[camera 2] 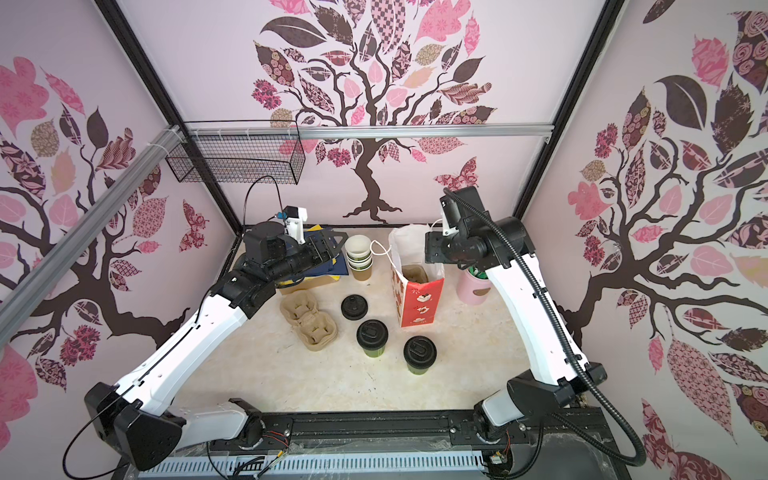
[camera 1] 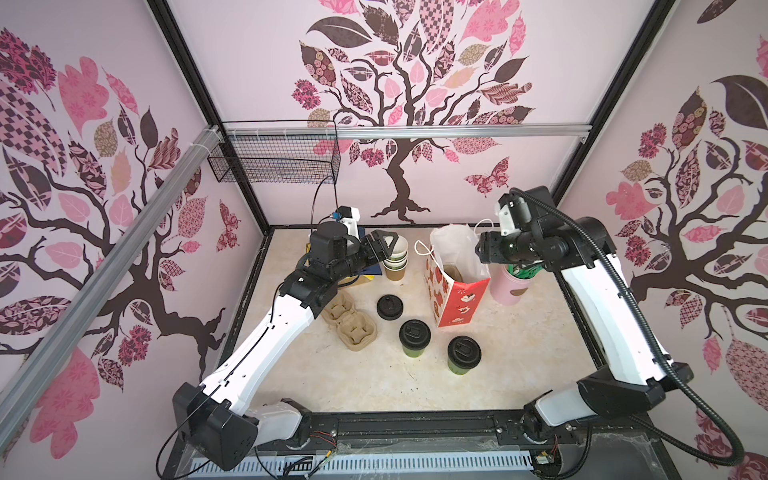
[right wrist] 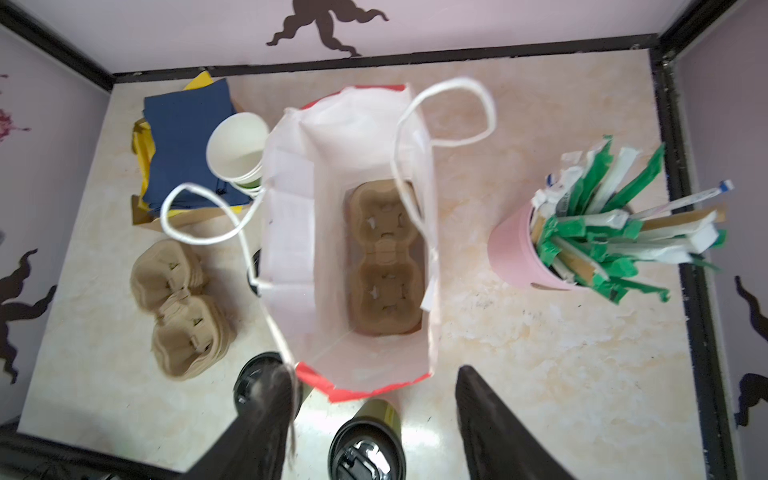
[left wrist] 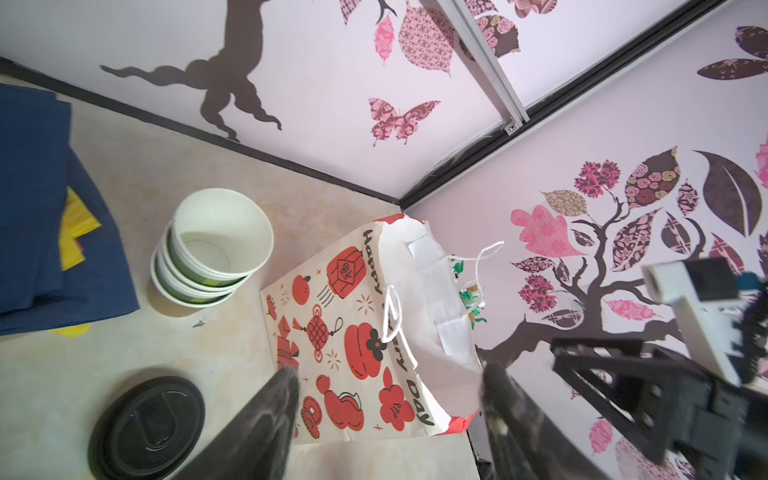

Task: Pack the takeout coffee
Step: 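Release the bag with the left gripper while the right arm swings toward the green cups, then lower the right gripper around the green cup nearest the robot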

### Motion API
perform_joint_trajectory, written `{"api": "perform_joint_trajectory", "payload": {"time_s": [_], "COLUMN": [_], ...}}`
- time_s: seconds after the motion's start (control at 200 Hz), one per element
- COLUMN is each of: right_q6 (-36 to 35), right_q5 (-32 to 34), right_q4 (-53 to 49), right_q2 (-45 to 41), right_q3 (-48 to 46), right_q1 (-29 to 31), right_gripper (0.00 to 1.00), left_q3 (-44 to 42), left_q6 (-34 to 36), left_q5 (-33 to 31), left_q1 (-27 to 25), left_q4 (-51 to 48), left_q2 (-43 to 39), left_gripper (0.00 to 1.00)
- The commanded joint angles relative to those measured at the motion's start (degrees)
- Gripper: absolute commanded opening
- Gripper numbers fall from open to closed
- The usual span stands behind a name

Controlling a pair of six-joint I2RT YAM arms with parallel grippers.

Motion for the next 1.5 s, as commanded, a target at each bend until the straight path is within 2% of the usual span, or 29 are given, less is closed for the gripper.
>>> {"api": "perform_joint_trajectory", "payload": {"time_s": [0.0,0.3,0.515,0.71,1.035,1.495], "right_q6": [6.9,19.3,22.5,22.1,17.6,14.9], "right_q5": [2.7,5.1,3.5,0.8,0.0,3.0], "right_q4": [-6.8,-4.9,2.3,5.3,7.8,9.6], "right_q2": [-3.5,-12.6,-20.1,-21.7,-19.7,-13.7], "right_q3": [-2.3,-22.9,-40.6,-49.8,-54.1,-53.2], "right_q1": [4.3,18.0,19.2,21.0,22.7,24.6], "right_gripper": [0.66,0.67,0.7,0.75,0.82,0.81], "left_q3": [-3.2,-9.4,-11.2,-11.0,-10.0,-8.4], "left_q6": [1.2,-1.0,-2.2,-2.4,-2.0,-1.2], "left_q5": [-4.8,-9.7,-10.6,-10.5,-10.5,-10.0], "left_q1": [0.5,0.7,0.8,0.8,0.8,0.7], "left_q4": [-1.5,-4.1,-5.2,-5.6,-5.7,-5.5], "left_q2": [-3.6,-11.1,-13.4,-13.5,-12.4,-10.4], "left_gripper": [0.73,0.75,0.75,0.75,0.75,0.75]}}
